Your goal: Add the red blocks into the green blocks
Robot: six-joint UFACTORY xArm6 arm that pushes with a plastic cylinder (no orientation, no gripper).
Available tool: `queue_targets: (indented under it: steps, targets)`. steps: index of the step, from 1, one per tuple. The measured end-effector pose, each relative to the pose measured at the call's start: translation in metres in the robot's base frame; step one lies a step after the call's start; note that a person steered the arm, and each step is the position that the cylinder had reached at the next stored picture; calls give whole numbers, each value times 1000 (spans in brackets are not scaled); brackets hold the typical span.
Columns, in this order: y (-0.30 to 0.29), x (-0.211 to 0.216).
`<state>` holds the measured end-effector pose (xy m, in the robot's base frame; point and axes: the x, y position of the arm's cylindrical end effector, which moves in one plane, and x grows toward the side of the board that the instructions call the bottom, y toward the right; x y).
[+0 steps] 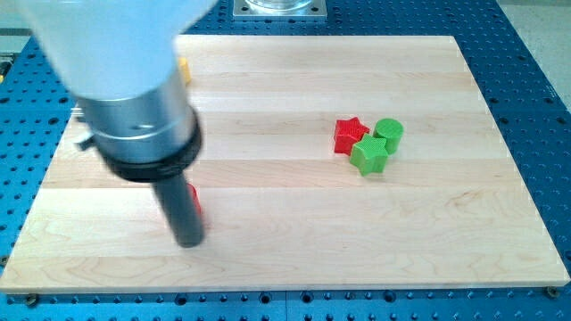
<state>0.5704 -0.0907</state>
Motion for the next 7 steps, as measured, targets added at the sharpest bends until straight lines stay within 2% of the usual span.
queue_targets:
  steps: [2,3,4,5,6,7]
  targets:
    - [-52,6]
    - [-41,-23]
    - [1,-45]
    - [9,-69]
    - [-7,-88]
    - [57,-108]
